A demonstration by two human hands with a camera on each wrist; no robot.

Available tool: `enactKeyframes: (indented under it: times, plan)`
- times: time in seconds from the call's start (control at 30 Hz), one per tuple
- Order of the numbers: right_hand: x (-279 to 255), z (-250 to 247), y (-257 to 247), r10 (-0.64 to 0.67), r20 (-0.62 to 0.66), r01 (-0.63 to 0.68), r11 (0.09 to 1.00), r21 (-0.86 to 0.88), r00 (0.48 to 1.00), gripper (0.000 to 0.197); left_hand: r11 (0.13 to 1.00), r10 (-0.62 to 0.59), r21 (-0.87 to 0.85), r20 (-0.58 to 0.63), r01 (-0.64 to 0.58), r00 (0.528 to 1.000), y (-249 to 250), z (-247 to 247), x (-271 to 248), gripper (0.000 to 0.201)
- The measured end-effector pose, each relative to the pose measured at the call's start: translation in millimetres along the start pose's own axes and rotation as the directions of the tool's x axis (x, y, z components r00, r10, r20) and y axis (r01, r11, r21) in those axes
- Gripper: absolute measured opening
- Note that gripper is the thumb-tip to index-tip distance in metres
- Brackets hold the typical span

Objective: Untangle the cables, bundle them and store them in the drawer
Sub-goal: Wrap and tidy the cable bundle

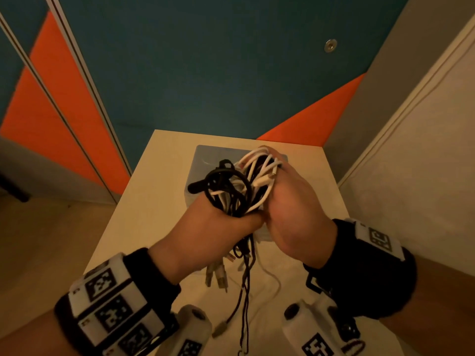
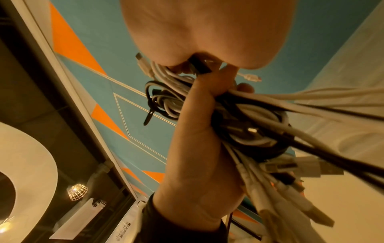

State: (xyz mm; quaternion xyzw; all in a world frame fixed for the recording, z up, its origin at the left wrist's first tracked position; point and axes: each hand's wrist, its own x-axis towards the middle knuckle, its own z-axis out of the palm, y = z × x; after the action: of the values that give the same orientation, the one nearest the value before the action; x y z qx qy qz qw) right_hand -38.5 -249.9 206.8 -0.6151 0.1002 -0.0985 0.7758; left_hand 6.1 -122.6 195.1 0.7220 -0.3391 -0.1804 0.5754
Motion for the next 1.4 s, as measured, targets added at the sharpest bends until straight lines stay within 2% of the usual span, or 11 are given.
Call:
enactKeyframes:
  times: [0.17, 0.27, 0.4, 0.57, 0.77, 1.0, 1.17, 1.23, 1.3, 1.33, 1.4]
  plan:
    - [6, 6, -5, -0.249, 0.125, 0.275, 0.92, -0.281, 0.961, 0.031, 0.999, 0.001, -0.033, 0.001, -0.001, 1.0, -1, -11, -1, 0.016]
    - [6, -2, -2, -0.27, 0.206, 0.337, 0.808, -0.483, 0.941, 0.02, 0.998, 0.007, -0.065, -0.031, -0.009, 1.0, 4, -16, -1, 0.021]
    - [3, -8, 2, -0.212, 0.231, 0.291, 0.868, -0.403, 0.95, 0.022, 0.999, -0.029, -0.029, -0.037, 0.028, 0.999, 0, -18, -1, 0.014]
    - [5, -14, 15, -0.193, 0.259, 0.316, 0.714, -0.625, 0.947, 0.045, 1.0, 0.017, 0.015, -0.146, -0.015, 0.989, 1, -21, -1, 0.017]
    - [-4, -13, 24, -0.203, 0.315, 0.349, 0.774, -0.529, 0.927, 0.021, 0.998, 0.049, -0.038, -0.189, -0.058, 0.981, 8, -21, -1, 0.016]
    - [0, -18, 37, -0.281, 0.395, 0.471, 0.684, -0.556, 0.875, 0.016, 0.985, -0.081, -0.164, -0.206, 0.047, 0.975, 5, -17, 1, 0.021]
    - [4, -22, 41, -0.304, 0.401, 0.5, 0.611, -0.613, 0.864, 0.028, 0.942, -0.18, -0.312, -0.15, 0.126, 0.972, 0, -16, 0, 0.025]
    - [5, -20, 42, -0.251, 0.346, 0.422, 0.653, -0.628, 0.904, 0.025, 0.92, -0.196, -0.373, -0.177, 0.118, 0.965, 0, -16, 1, 0.026]
    - [2, -18, 45, -0.114, 0.304, 0.254, 0.842, -0.475, 0.946, 0.029, 0.907, -0.208, -0.407, -0.209, 0.109, 0.955, 1, -16, 2, 0.024]
    - [0, -19, 50, -0.052, 0.324, 0.172, 0.92, -0.352, 0.945, 0.042, 0.909, -0.202, -0.404, -0.224, 0.098, 0.953, 3, -17, 4, 0.022]
    - [-3, -21, 59, -0.025, 0.377, 0.138, 0.951, -0.276, 0.926, 0.073, 0.921, -0.17, -0.385, -0.245, 0.065, 0.954, 6, -19, 5, 0.024]
